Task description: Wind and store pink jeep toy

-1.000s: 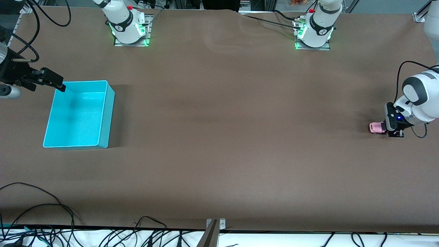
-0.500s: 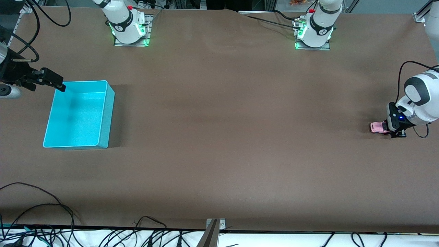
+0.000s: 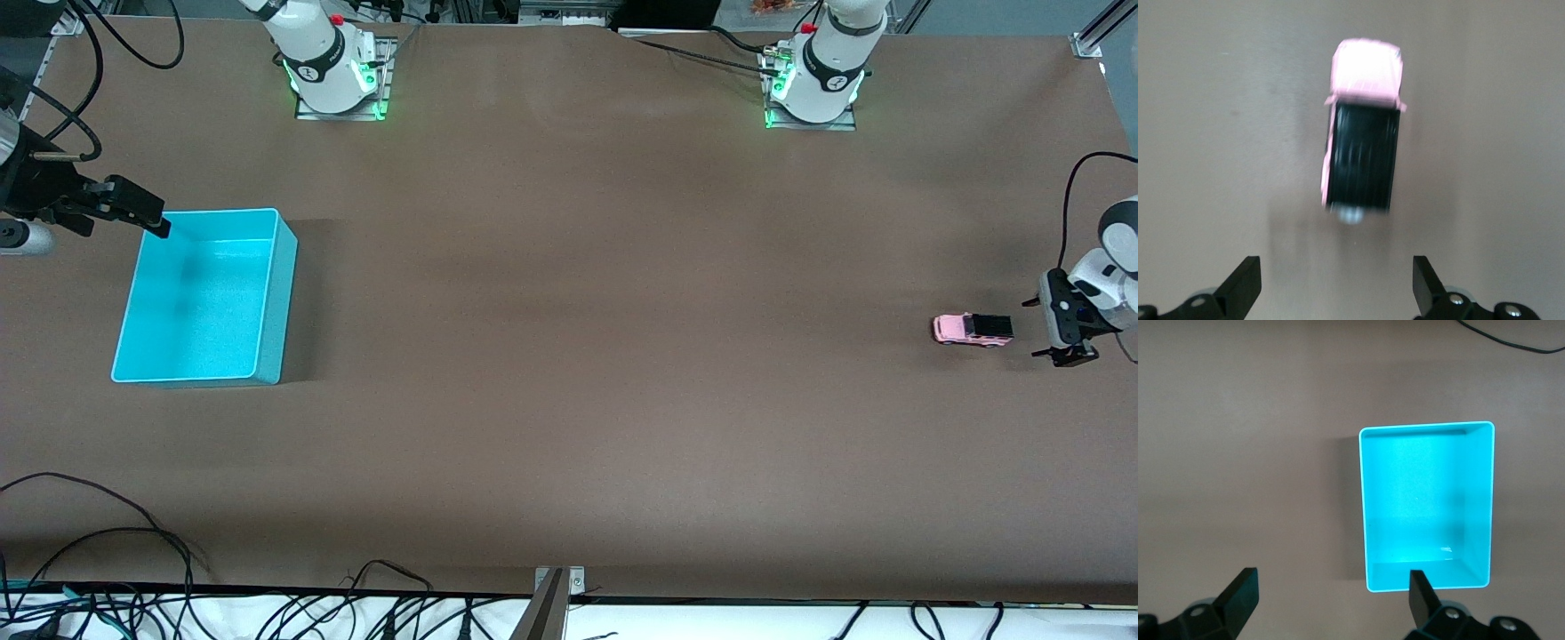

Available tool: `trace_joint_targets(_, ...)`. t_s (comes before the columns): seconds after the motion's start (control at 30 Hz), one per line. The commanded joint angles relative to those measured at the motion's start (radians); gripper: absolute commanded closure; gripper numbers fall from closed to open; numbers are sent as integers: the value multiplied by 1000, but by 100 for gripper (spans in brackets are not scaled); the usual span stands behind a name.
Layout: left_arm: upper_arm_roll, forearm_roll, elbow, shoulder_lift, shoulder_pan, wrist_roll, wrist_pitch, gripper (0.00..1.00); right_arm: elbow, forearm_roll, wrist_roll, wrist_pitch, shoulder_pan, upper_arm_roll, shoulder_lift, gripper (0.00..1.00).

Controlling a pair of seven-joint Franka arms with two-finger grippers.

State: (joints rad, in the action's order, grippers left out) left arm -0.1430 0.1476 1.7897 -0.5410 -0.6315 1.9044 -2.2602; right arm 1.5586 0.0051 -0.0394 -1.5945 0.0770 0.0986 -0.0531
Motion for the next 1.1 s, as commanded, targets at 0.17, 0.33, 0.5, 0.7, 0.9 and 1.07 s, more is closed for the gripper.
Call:
trace_joint_targets(0.17, -75, -19, -133, 55, -1, -263, 255, 0, 15, 19, 1, 2, 7, 0, 16, 0)
trace_joint_targets(0.33, -125, -22, -193, 55, -2, -456, 373, 0, 15, 19, 1, 2, 7, 0, 16, 0)
trace_joint_targets(0.5, -184, -20, -254, 55, -2, -631, 494, 0, 15, 19, 1, 4, 7, 0, 16, 0)
trace_joint_targets(0.7, -245, -19, -317, 58, -1, -817, 623, 0, 15, 19, 1, 2, 7, 0, 16, 0)
trace_joint_targets(0.9, -302, -19, -346, 75, -2, -985, 705, 0, 15, 19, 1, 2, 7, 0, 16, 0)
trace_joint_targets(1.07, -351, -16, -346, 107, -1, -1108, 737, 0, 15, 21, 1, 4, 7, 0, 16, 0)
